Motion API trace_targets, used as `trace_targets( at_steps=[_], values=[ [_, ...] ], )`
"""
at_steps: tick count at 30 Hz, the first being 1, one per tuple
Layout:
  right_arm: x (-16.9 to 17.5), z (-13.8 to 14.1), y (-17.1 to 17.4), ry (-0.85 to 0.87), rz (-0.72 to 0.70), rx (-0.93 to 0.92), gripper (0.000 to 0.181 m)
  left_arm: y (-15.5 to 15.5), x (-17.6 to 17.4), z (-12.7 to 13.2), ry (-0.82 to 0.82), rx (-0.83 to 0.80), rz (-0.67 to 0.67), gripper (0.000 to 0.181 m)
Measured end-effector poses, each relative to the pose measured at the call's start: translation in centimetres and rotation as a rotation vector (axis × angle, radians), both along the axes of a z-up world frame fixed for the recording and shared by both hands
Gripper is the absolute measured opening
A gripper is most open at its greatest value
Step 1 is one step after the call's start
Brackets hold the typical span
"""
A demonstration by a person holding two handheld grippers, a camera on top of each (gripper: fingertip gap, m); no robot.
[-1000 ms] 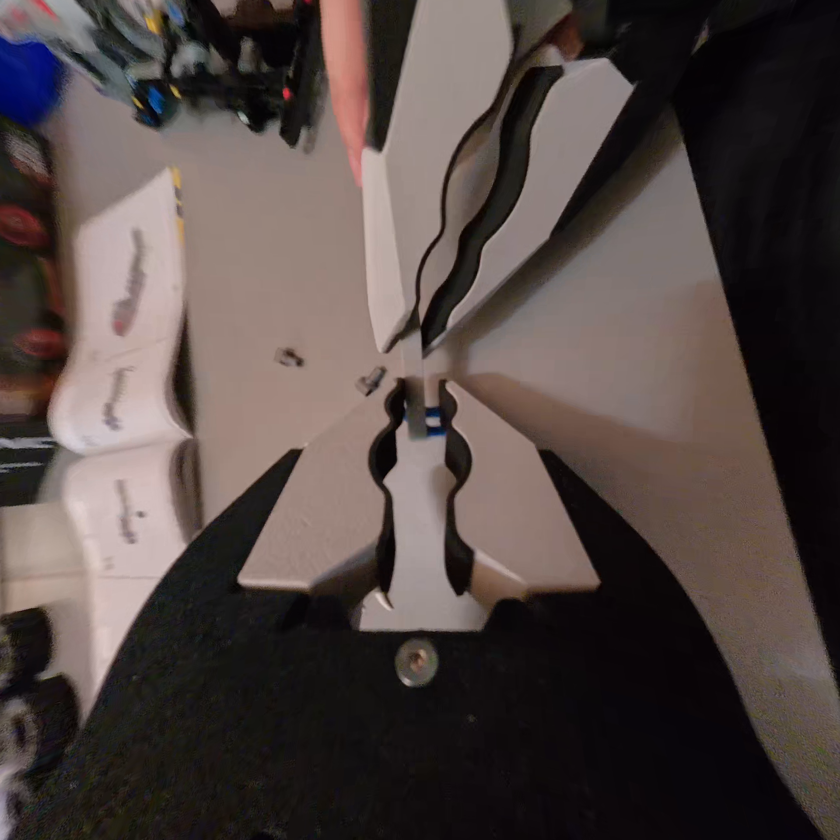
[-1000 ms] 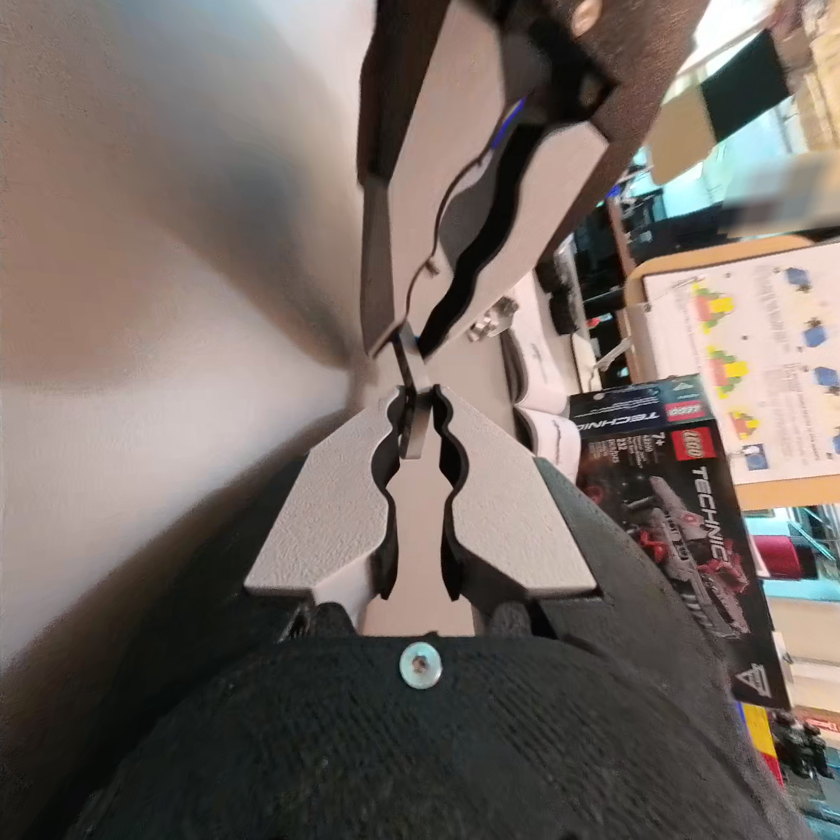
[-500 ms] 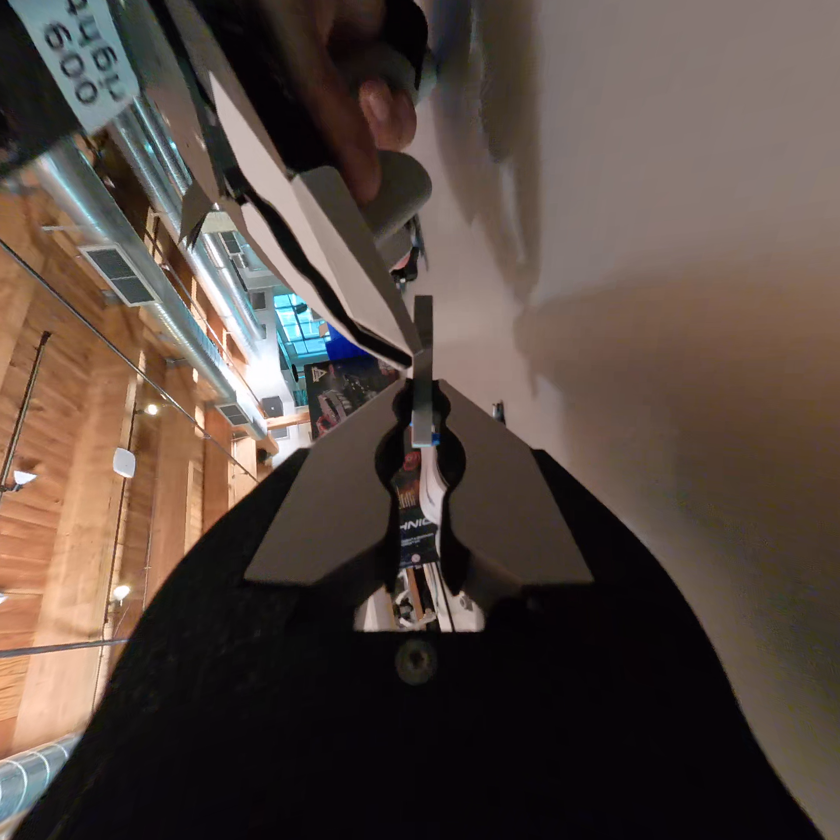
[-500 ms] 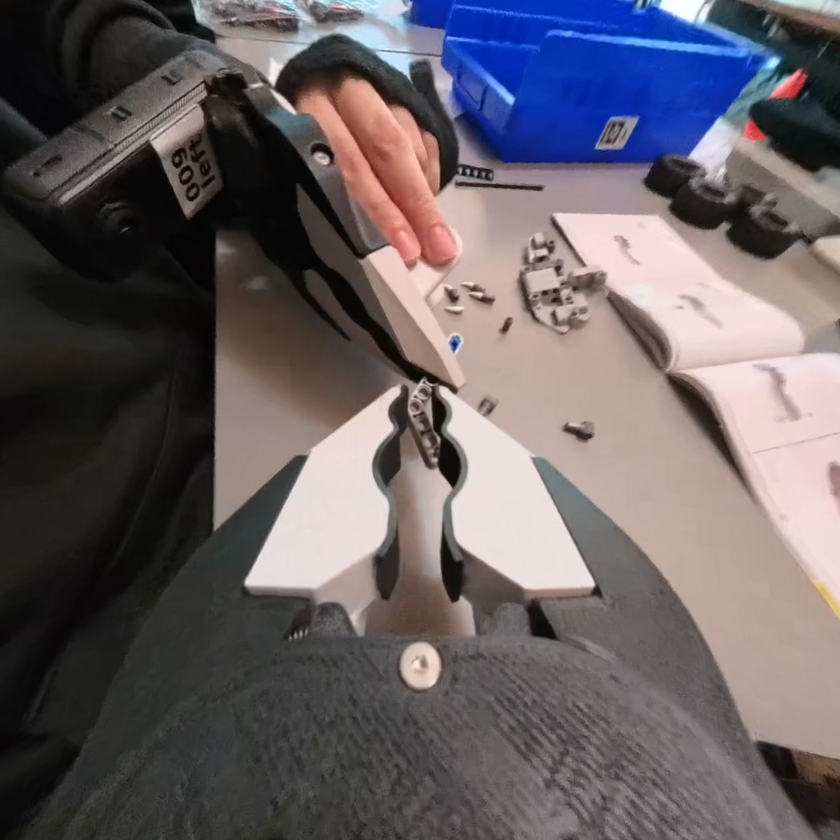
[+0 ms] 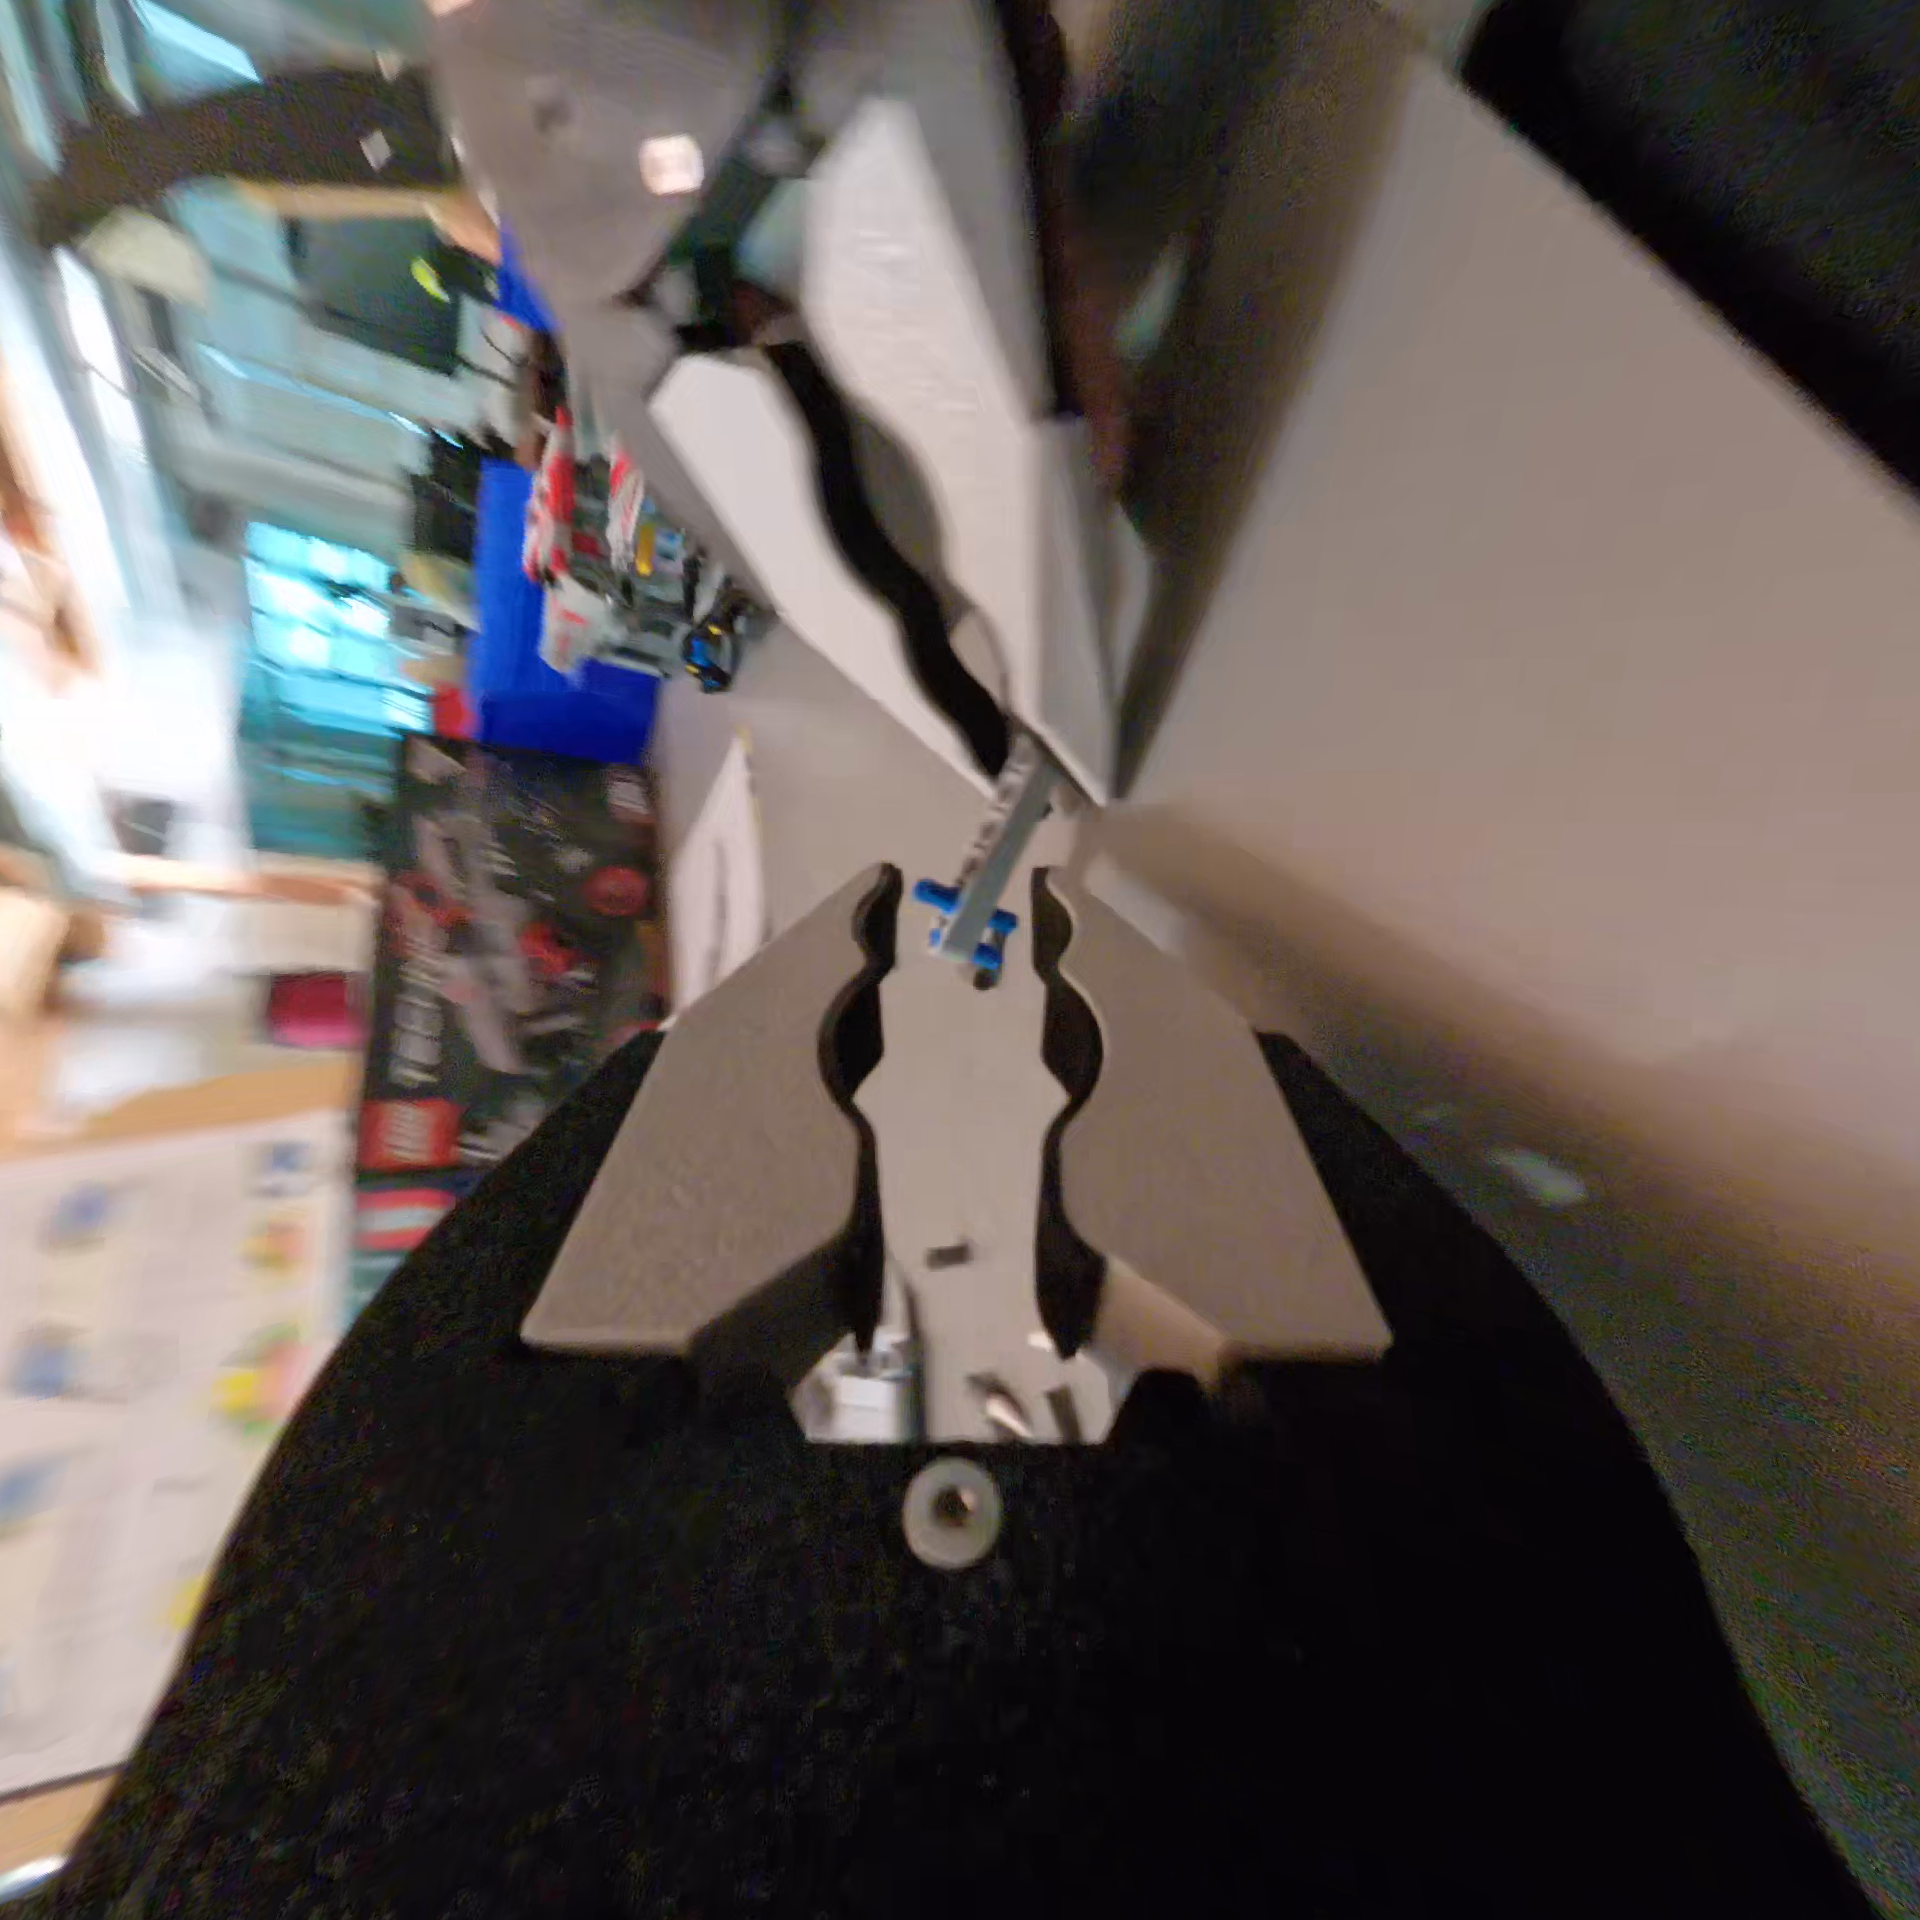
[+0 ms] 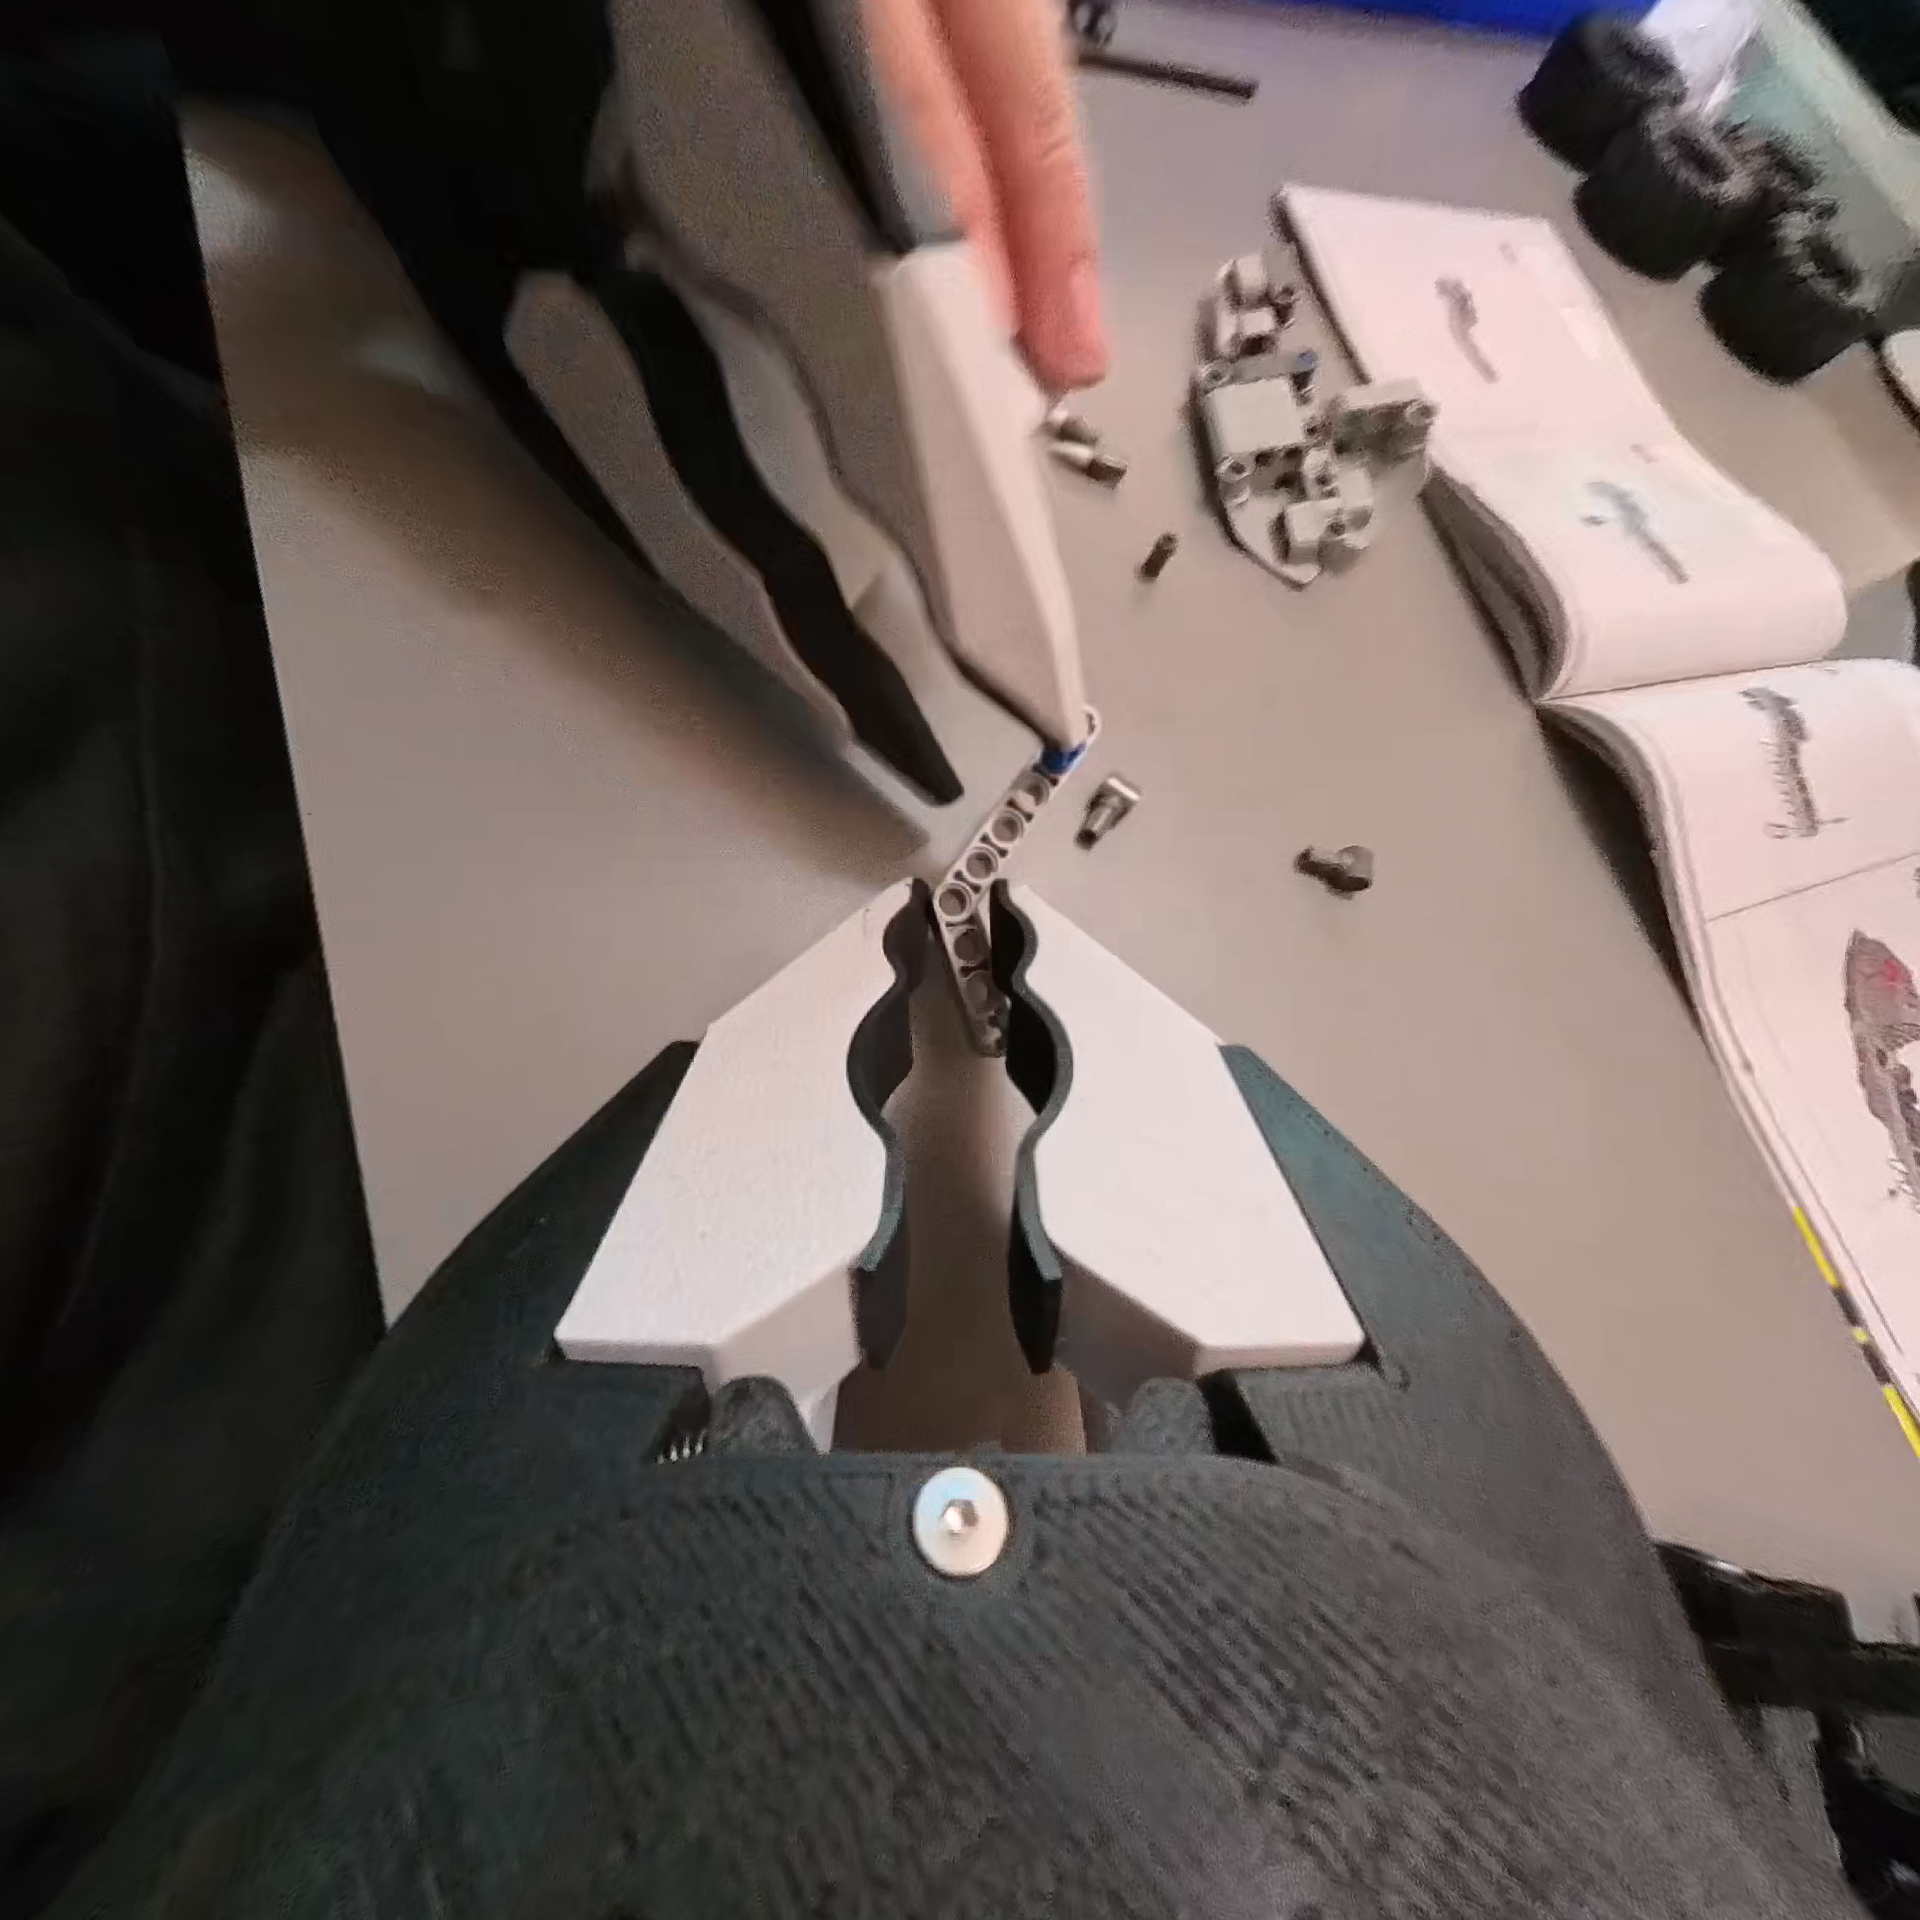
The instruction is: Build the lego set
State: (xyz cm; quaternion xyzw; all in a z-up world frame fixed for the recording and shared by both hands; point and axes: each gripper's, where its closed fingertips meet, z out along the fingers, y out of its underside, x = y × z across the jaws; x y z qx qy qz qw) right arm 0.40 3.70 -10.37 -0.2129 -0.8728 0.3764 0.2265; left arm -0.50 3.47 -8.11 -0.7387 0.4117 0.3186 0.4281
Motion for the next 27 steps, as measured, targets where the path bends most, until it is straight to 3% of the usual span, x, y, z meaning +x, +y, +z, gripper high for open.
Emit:
trace_targets(
  at_steps=[3, 4, 6, 10, 13, 16, 22, 27],
  values=[
    [-0.1, -0.3, 0.0, -0.007, 0.009, 0.020, 0.010, -0.4, 0.6, 2.5, -0.430, -0.051, -0.018, 0.030],
    [-0.1, -0.4, 0.0, -0.023, 0.014, 0.013, 0.010, -0.2, -0.1, 3.6, -0.525, -0.036, -0.004, 0.029],
    [-0.1, -0.4, 0.0, -0.044, 0.032, 0.001, 0.010, -0.3, -2.4, 2.8, -0.609, -0.143, 0.081, 0.023],
    [-0.5, -0.4, -0.1, -0.036, 0.050, 0.006, 0.010, -0.1, -5.3, -0.6, -0.411, -0.366, 0.149, 0.015],
    [-0.4, -0.4, -0.2, -0.044, 0.062, 0.001, 0.010, 0.3, -4.9, -2.3, -0.382, -0.502, 0.098, 0.012],
    [-0.4, -0.4, -0.2, -0.050, 0.062, -0.003, 0.011, 1.0, -3.7, -2.6, -0.416, -0.533, 0.013, 0.017],
    [-0.4, -0.4, -0.2, -0.052, 0.062, -0.004, 0.010, 1.1, -3.3, -3.2, -0.417, -0.570, -0.006, 0.000],
    [0.2, 0.2, -0.1, -0.074, 0.078, -0.054, 0.027, 0.8, -4.3, -2.3, -0.467, -0.523, 0.067, 0.010]
  ],
)
